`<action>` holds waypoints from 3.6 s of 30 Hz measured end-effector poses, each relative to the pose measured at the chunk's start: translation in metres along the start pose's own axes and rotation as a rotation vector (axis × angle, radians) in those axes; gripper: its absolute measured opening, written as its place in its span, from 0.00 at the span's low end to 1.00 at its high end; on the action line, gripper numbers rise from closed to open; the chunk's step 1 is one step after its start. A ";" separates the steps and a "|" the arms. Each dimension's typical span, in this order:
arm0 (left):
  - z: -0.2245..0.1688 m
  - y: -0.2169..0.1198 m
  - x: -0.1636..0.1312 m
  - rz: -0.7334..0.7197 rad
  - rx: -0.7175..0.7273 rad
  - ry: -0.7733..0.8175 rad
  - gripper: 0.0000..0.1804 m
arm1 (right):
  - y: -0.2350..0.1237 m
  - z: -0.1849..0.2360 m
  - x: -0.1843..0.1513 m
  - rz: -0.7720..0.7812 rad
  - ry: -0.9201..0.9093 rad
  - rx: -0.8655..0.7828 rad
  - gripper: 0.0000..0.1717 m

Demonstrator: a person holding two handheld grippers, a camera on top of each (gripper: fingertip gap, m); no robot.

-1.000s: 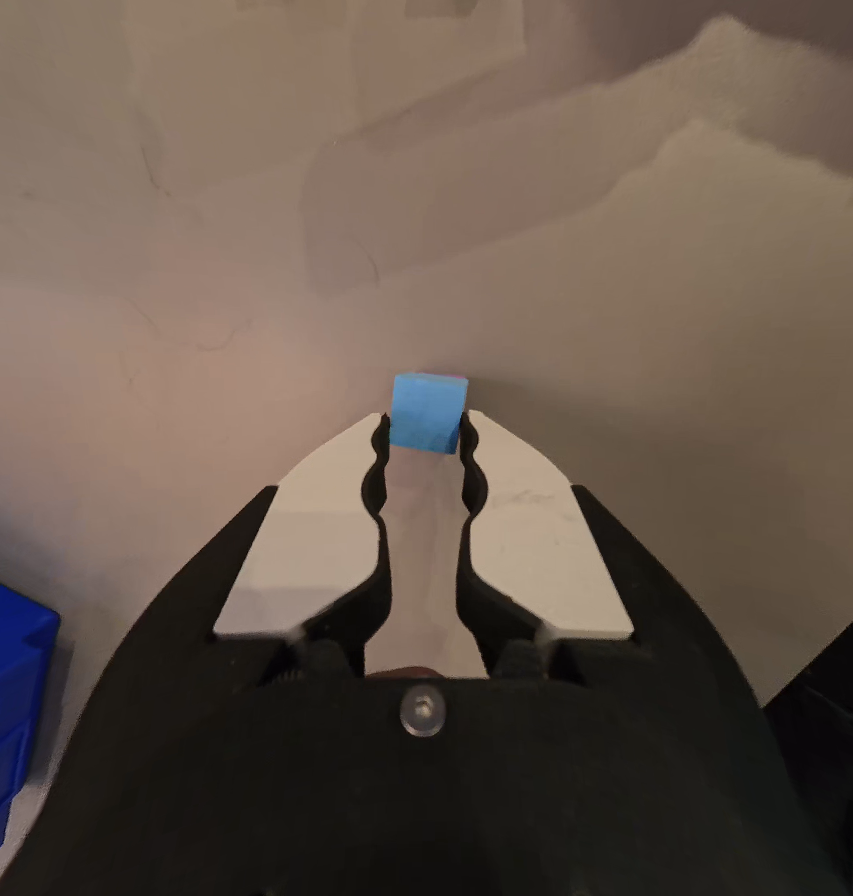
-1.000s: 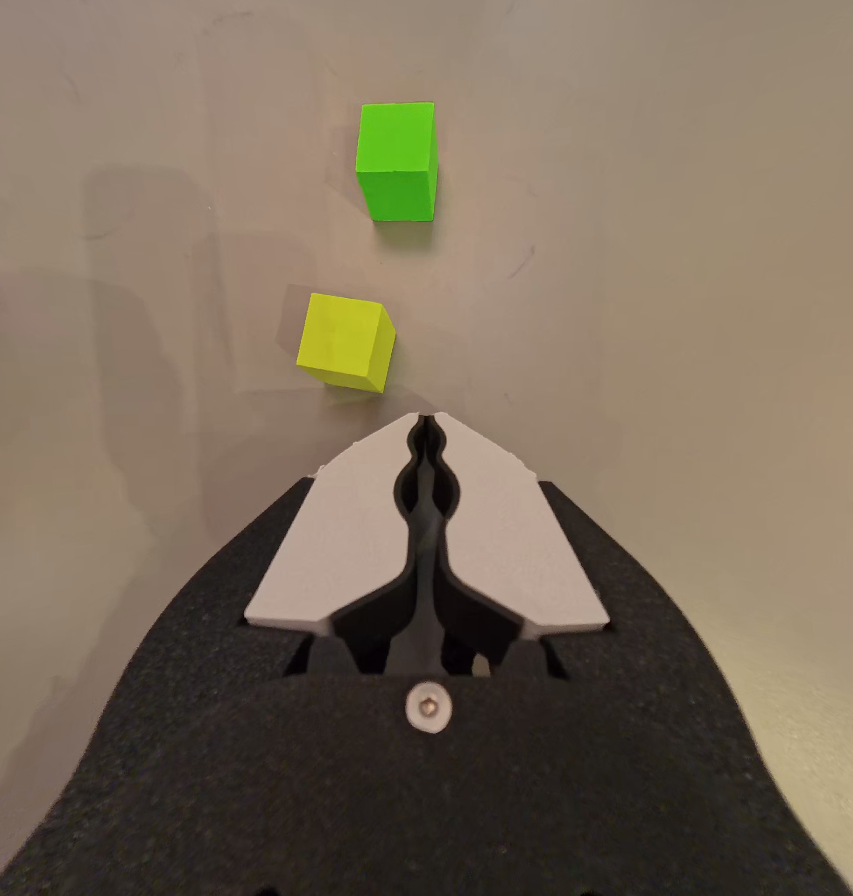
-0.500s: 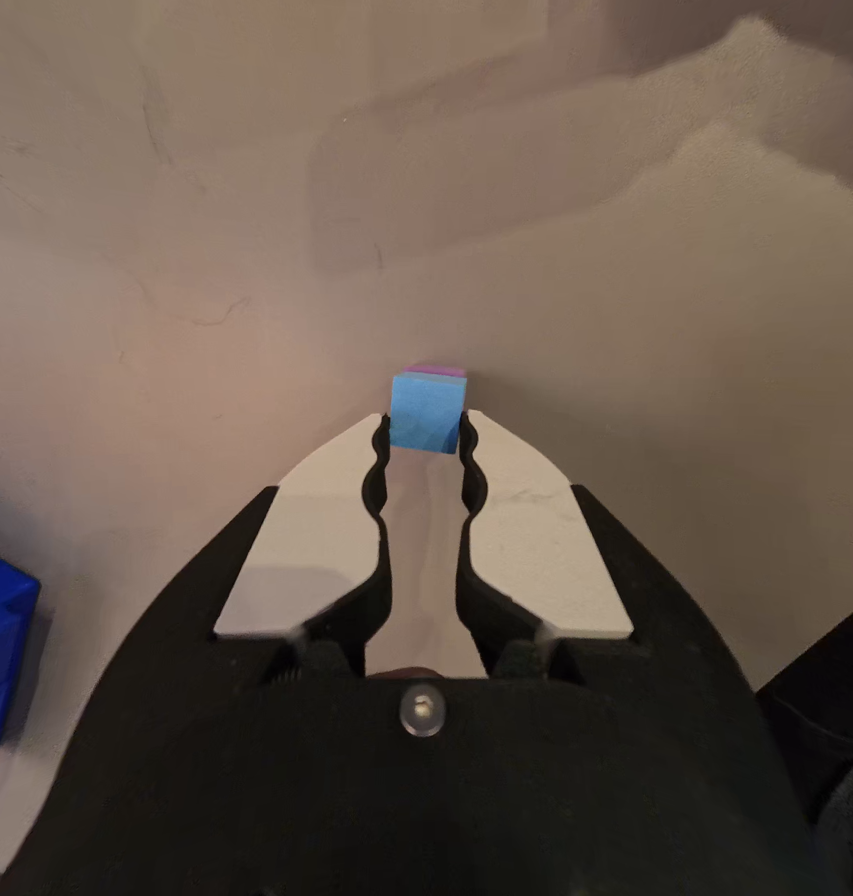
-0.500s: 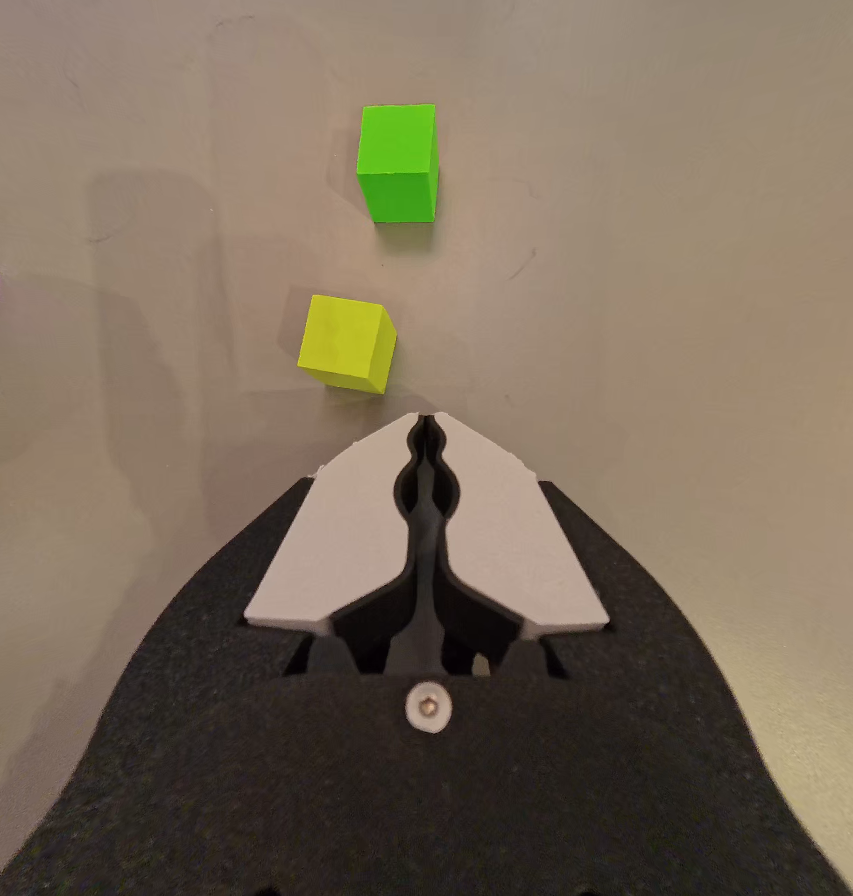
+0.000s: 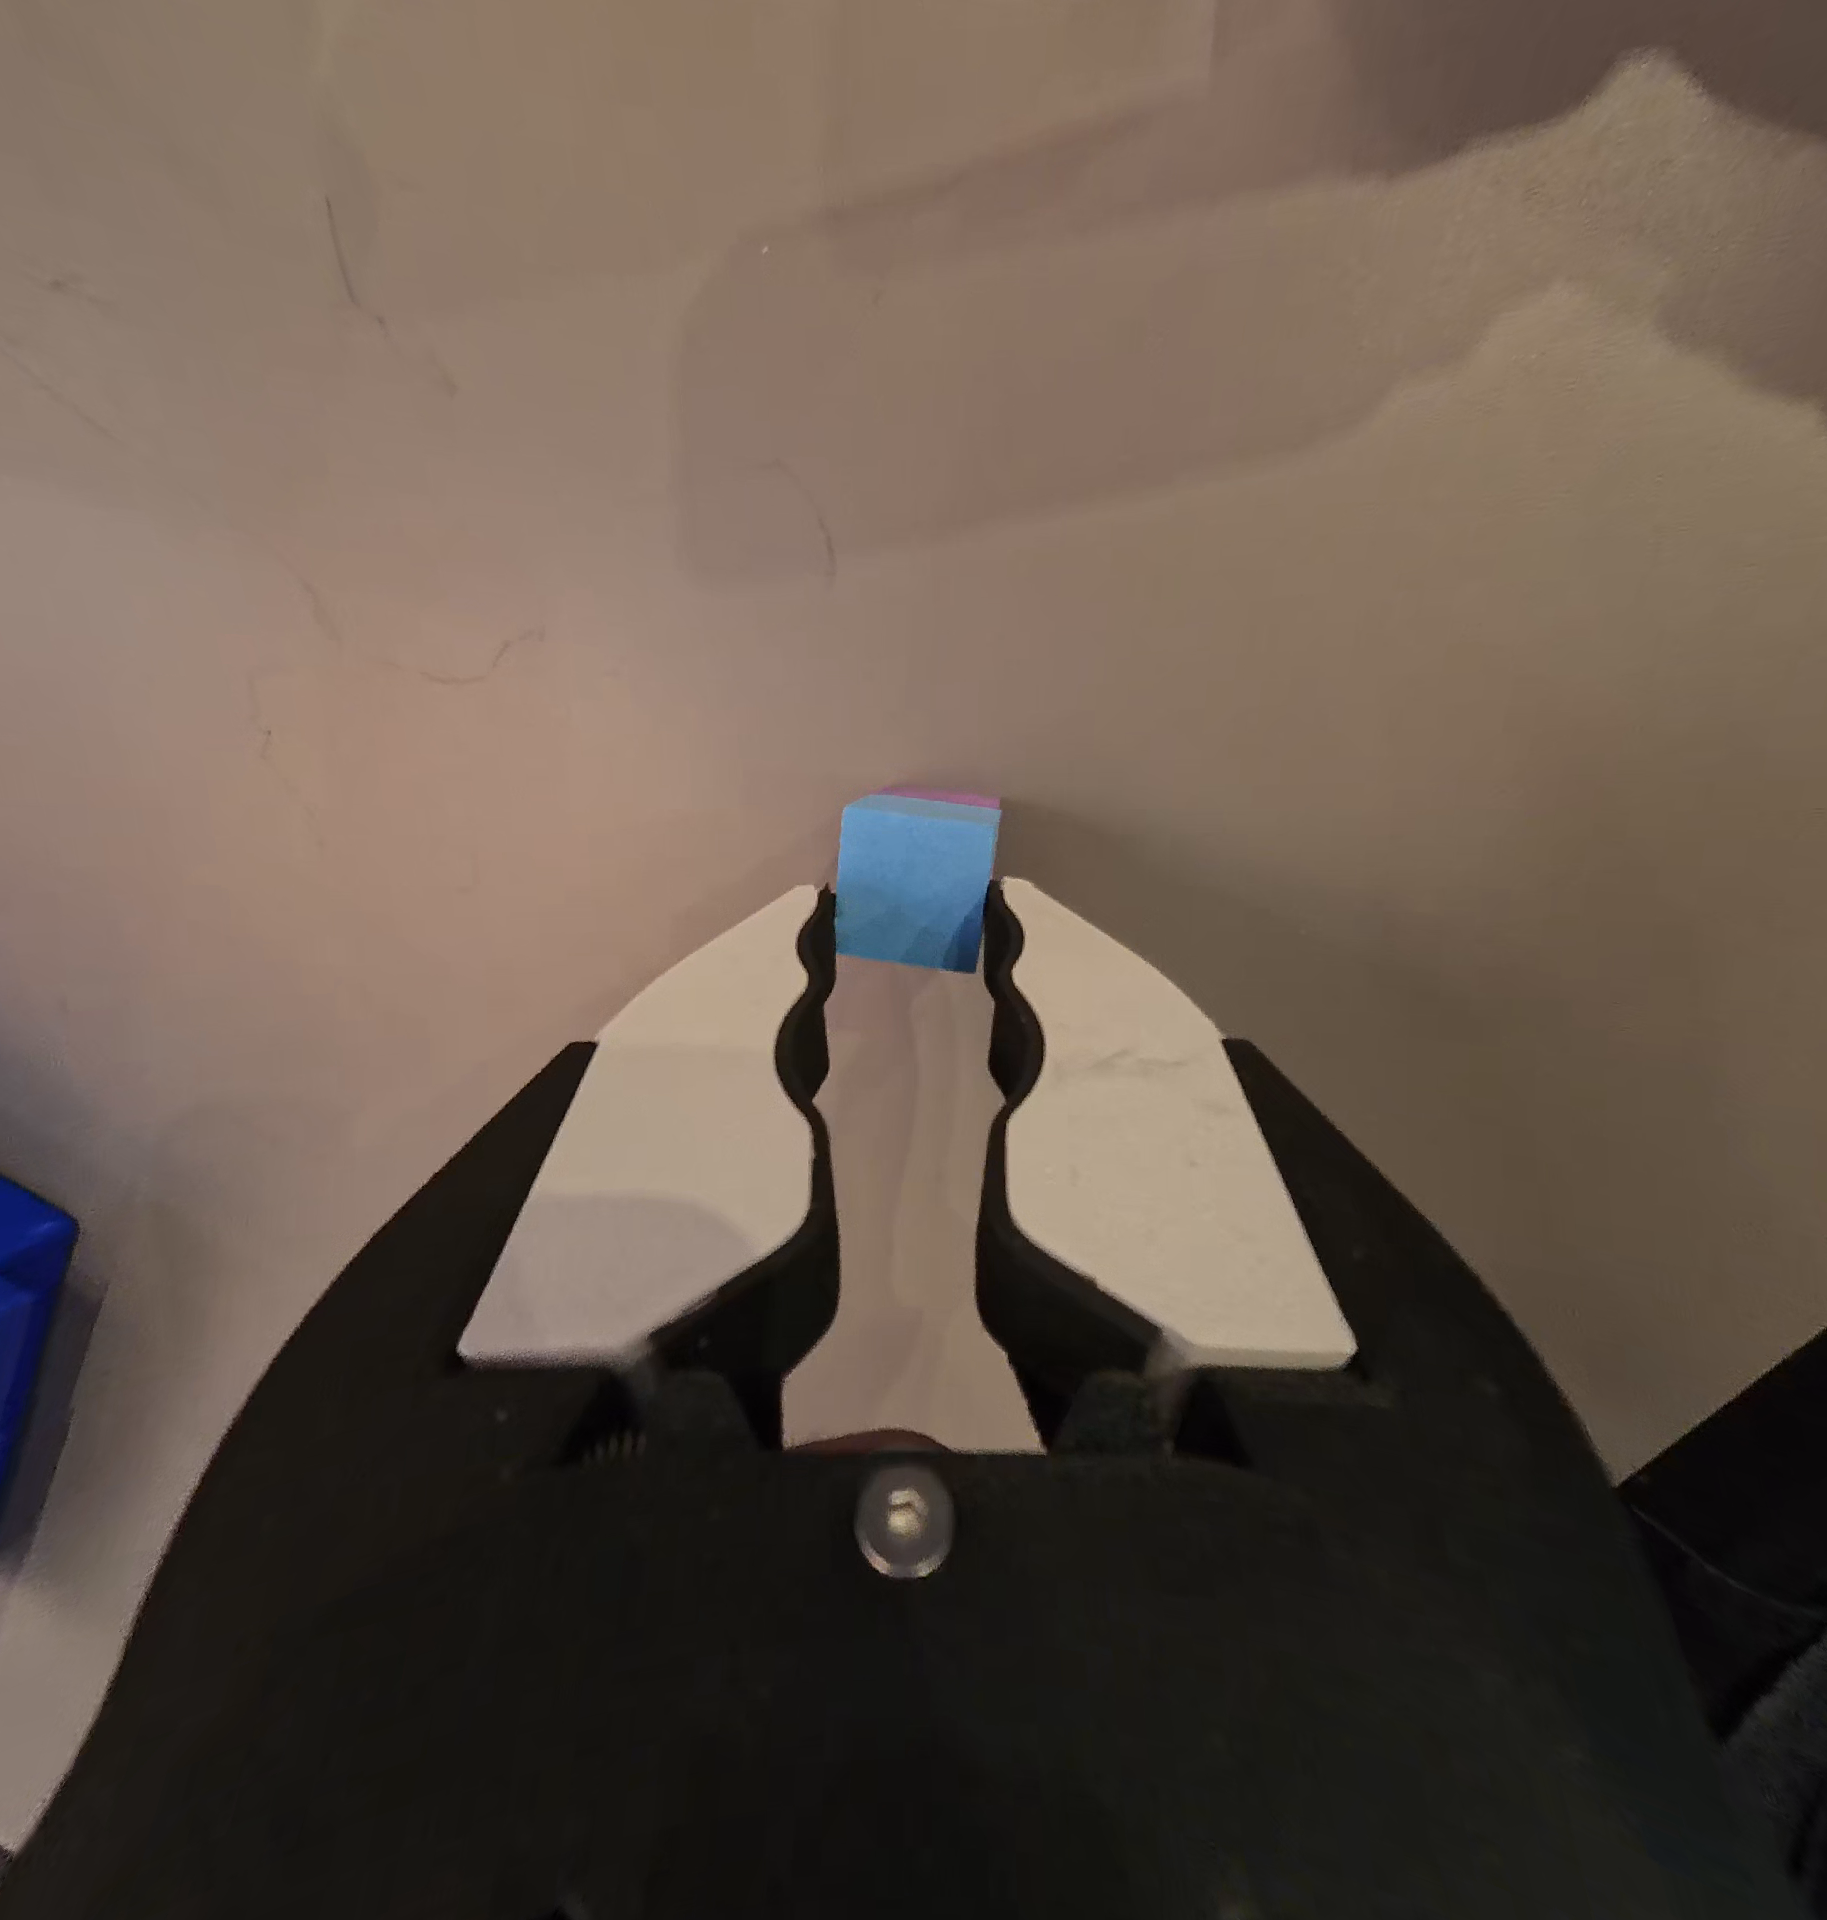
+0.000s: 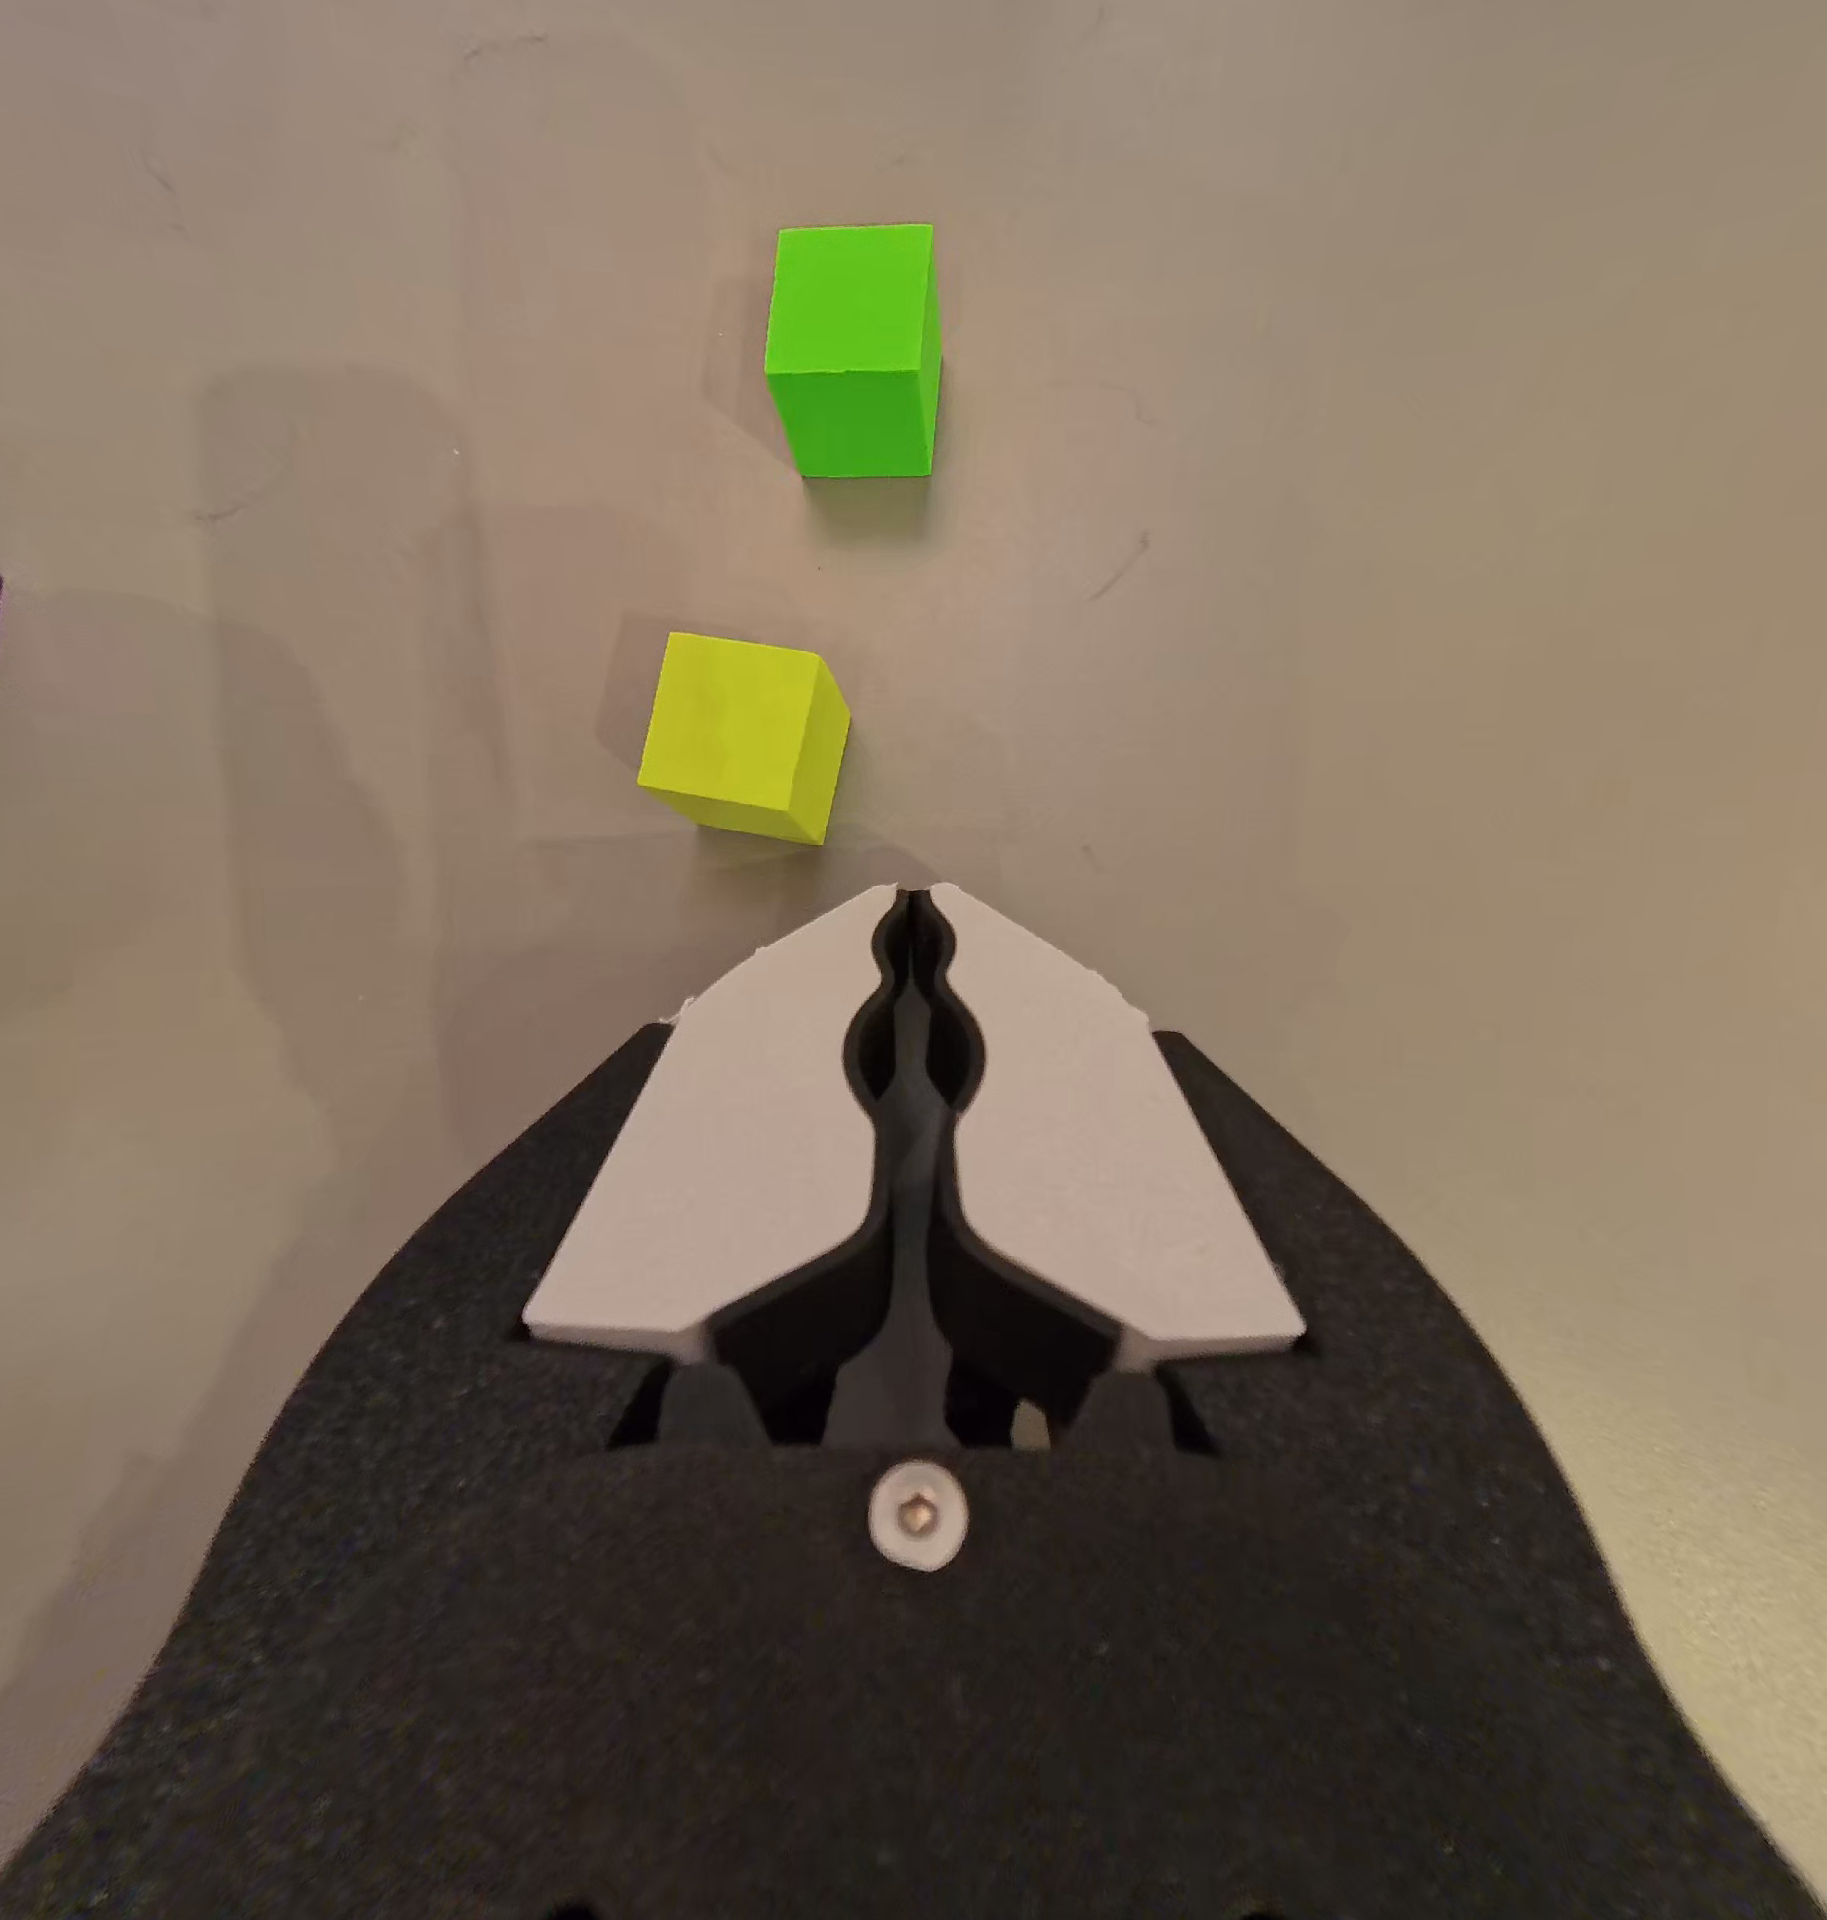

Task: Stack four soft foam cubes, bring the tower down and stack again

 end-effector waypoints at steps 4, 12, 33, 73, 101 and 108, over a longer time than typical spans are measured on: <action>0.000 0.000 0.000 0.000 0.005 0.006 0.15 | 0.000 0.000 0.000 0.000 0.000 0.000 0.00; 0.000 0.000 0.001 -0.001 0.008 -0.004 0.15 | 0.000 0.000 0.000 0.000 0.001 0.000 0.00; 0.005 -0.019 -0.009 -0.081 -0.010 -0.012 0.28 | 0.000 0.001 0.000 0.004 -0.005 -0.003 0.00; 0.026 0.039 -0.024 -0.173 -0.236 0.257 0.31 | 0.003 0.011 0.003 0.008 -0.075 0.018 0.04; 0.027 0.025 -0.026 -0.414 -0.218 0.260 0.18 | 0.006 0.018 0.004 0.005 -0.080 0.039 0.05; 0.028 0.023 -0.025 -0.409 -0.214 0.271 0.15 | 0.006 0.017 0.005 0.002 -0.077 0.043 0.04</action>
Point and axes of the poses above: each gripper's, where its closed fingertips meet, y out along the fingers, x out of its top, z = x × y across the jaws, the point moved 9 cm from there along -y, back along the fingers, and after that the axes turned 1 degree about x, right-handed, at the moved point
